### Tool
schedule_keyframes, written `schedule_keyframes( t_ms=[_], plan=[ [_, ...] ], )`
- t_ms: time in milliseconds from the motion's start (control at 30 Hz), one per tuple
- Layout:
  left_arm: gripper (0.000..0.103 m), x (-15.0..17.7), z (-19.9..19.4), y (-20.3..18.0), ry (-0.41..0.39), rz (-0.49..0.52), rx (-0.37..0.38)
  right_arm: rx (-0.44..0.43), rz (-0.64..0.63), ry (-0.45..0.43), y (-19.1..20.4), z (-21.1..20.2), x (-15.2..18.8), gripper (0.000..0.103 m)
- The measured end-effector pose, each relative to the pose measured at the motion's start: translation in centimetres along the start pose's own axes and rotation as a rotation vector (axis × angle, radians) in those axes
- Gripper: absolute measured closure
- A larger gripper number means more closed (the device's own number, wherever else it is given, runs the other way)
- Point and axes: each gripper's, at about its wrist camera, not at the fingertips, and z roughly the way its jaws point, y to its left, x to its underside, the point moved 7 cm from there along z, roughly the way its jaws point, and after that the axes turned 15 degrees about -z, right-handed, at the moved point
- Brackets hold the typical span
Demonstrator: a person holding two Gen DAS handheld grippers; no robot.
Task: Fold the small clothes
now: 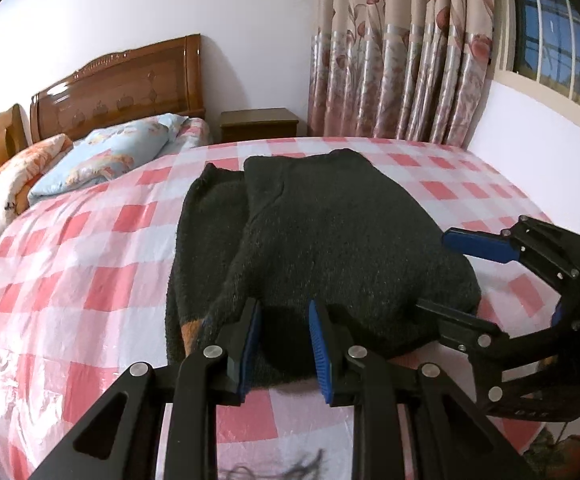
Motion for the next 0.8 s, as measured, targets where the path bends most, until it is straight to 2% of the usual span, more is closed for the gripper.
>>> schedule_keyframes(
  t_ms=[200, 367, 500, 700, 800],
  plan=[
    [0.078, -0.1, -2.4, 0.0, -0.042, 0.005, -0.014, -0.076, 0.092, -0.004, 0.3, -2.4, 0.2, 0.000],
    [0.078, -0.2, -5.0, 0.1, -0.094, -0.002, -0.025, -0.095, 0.172, -0.020, 0.4, -5.3, 0.9, 0.000],
    [0.078, -0.7, -8.2, -0.7, -0.165, 0.009, -0.024, -0.031, 0.216, -0.075, -0.9, -9.4, 0.0, 0.000],
    [0.076, -3.9, -14.1, -2.1, -0.321, 0.001, -0.014, 0.109, 0.252, -0.253, -2.7, -17.9, -2.9, 0.000],
    [0.068, -5.5, -18.0, -2.8, -0.427, -0.028, -0.001, 0.180, 0.289, -0.354, -3.5, -21.5, -4.4, 0.000]
  ],
)
